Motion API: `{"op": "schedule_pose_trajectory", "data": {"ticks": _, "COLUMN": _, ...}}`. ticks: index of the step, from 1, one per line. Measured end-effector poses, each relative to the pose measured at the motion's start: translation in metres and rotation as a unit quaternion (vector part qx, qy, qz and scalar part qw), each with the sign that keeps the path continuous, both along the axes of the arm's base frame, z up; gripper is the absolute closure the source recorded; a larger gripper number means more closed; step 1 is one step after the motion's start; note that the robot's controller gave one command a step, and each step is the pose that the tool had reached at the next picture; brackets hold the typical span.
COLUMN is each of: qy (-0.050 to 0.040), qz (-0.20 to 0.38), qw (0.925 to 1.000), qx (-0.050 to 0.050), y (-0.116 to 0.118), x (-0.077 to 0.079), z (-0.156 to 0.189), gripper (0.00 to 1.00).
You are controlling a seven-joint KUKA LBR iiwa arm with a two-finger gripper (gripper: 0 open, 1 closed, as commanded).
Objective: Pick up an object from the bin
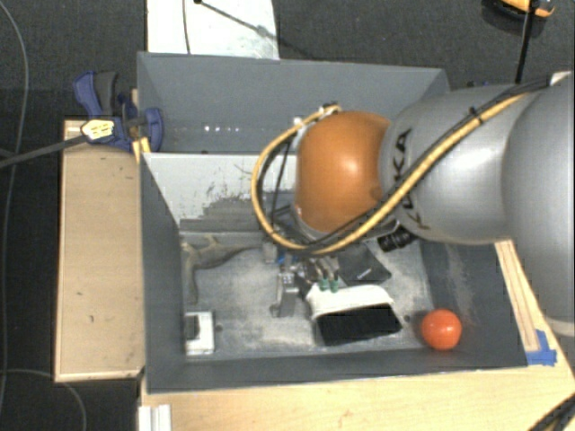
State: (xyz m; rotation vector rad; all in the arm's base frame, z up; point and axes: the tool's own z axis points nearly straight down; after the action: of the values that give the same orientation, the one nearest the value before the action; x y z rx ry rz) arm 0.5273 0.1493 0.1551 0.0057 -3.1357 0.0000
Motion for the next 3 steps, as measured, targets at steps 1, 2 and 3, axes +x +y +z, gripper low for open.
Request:
{"op": "schedule_pose_trajectory", "data": {"ticks": 1, "qy": -0.004, "qz": -0.002, "qw": 1.0, "qx": 0.001, "y": -0.001, "x": 0.002, "z": 0.004, "gripper": 0.0}}
{"op": "schedule_pose_trajectory", "data": {"ticks": 2, "qy": -0.0059, "qz": 0.025, "qw": 0.9997, "qx": 0.002, "y": -0.065, "x": 0.045, "z": -0.057, "gripper": 0.0}}
{"op": "schedule_pose_trajectory", "data": {"ticks": 3, "qy": -0.0042, "qz": 0.027, "qw": 0.9996, "qx": 0.002, "y": -0.06, "x": 0.04, "z": -0.053, "gripper": 0.0}}
